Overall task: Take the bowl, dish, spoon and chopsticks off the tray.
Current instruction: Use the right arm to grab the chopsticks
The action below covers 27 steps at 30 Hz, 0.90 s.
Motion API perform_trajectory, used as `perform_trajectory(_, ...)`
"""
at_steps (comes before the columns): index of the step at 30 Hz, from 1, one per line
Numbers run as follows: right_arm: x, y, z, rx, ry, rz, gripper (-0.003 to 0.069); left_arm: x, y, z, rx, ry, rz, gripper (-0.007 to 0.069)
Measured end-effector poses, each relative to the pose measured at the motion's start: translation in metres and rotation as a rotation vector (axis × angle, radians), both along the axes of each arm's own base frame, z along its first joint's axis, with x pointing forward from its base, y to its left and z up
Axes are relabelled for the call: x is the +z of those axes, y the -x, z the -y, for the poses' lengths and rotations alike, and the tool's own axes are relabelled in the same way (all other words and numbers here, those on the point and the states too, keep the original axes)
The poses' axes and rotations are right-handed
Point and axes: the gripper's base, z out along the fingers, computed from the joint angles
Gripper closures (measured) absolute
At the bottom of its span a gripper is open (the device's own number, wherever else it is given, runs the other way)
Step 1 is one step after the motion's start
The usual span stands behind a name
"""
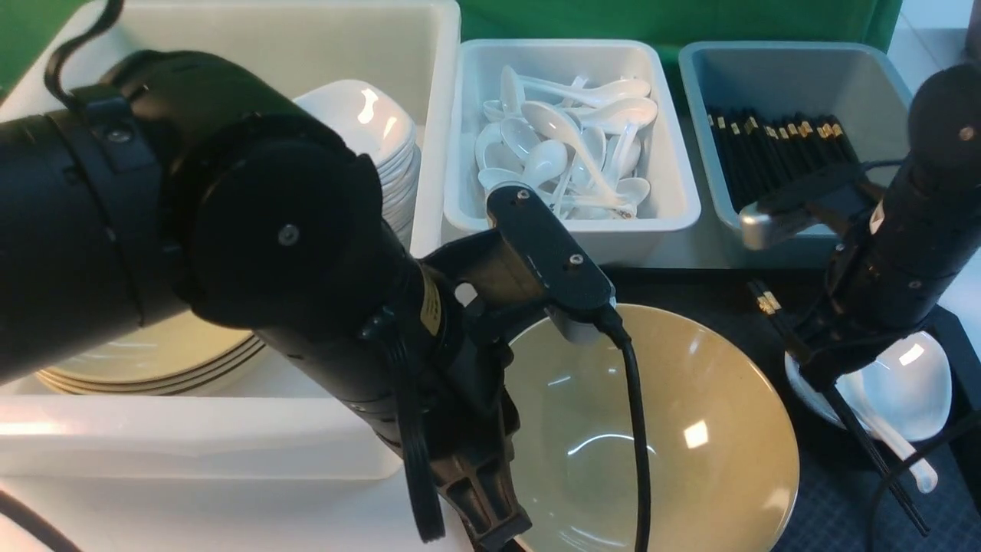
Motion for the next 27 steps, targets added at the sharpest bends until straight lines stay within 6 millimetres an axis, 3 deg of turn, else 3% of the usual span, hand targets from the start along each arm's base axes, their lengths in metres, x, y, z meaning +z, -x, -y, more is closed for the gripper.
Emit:
perform_trajectory(6,-0.017,-0.009,-0.002,-0.009,0.004,-0.006,0.026,0.001,-0.003,0.002,0.002,0.021,0.041,0.0636)
perform_trajectory(17,-0.016,-0.012,0.0,-0.031,0.03,0.024,0.0349,0.002,-0.005,0.003,0.003,0.035,0.054,0.0636)
perform_trajectory(27,-0.016,-0.013,0.001,-0.04,0.03,0.03,0.0364,0.002,-0.005,0.003,0.003,0.033,0.055,0.0636)
